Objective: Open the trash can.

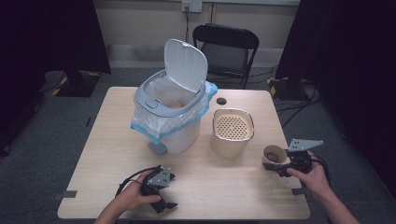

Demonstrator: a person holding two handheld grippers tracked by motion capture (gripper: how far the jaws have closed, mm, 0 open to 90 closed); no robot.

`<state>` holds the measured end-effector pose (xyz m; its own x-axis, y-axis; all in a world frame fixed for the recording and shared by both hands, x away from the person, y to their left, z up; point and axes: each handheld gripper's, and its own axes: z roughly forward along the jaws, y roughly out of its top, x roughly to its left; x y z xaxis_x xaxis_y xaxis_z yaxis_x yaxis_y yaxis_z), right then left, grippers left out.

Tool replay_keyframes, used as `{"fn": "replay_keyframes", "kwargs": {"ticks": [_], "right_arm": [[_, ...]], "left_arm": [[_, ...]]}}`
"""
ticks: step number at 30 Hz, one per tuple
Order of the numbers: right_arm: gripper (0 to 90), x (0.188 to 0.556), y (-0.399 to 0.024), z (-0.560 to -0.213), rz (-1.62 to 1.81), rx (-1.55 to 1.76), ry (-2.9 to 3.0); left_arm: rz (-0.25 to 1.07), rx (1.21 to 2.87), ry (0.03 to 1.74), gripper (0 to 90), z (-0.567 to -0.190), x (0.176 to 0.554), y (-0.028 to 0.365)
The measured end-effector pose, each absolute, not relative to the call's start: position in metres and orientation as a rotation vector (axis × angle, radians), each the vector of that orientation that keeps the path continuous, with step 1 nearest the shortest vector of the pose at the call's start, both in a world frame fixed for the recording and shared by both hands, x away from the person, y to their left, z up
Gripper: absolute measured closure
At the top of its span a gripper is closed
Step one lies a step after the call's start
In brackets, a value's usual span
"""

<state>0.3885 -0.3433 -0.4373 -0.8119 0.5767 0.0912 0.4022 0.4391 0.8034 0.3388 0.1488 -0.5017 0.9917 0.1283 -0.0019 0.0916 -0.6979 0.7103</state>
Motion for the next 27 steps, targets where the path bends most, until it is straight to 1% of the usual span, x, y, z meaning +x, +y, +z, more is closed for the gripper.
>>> {"fn": "replay_keyframes", "kwargs": {"ticks": [8,16,27], "right_arm": [[27.3,0.412,-0.342,-0.423,1.285,0.859,2.461],[27.4,0.439,-0.332,-0.419,1.261,0.837,2.451],[27.4,0.472,-0.329,-0.415,1.253,0.864,2.419]], "left_arm": [[0.061,2.348,0.152,0.0,-0.502,0.339,0.149],[0.061,2.347,0.153,0.0,-0.502,0.339,0.149],[0.061,2.347,0.153,0.0,-0.502,0.339,0.149]]}}
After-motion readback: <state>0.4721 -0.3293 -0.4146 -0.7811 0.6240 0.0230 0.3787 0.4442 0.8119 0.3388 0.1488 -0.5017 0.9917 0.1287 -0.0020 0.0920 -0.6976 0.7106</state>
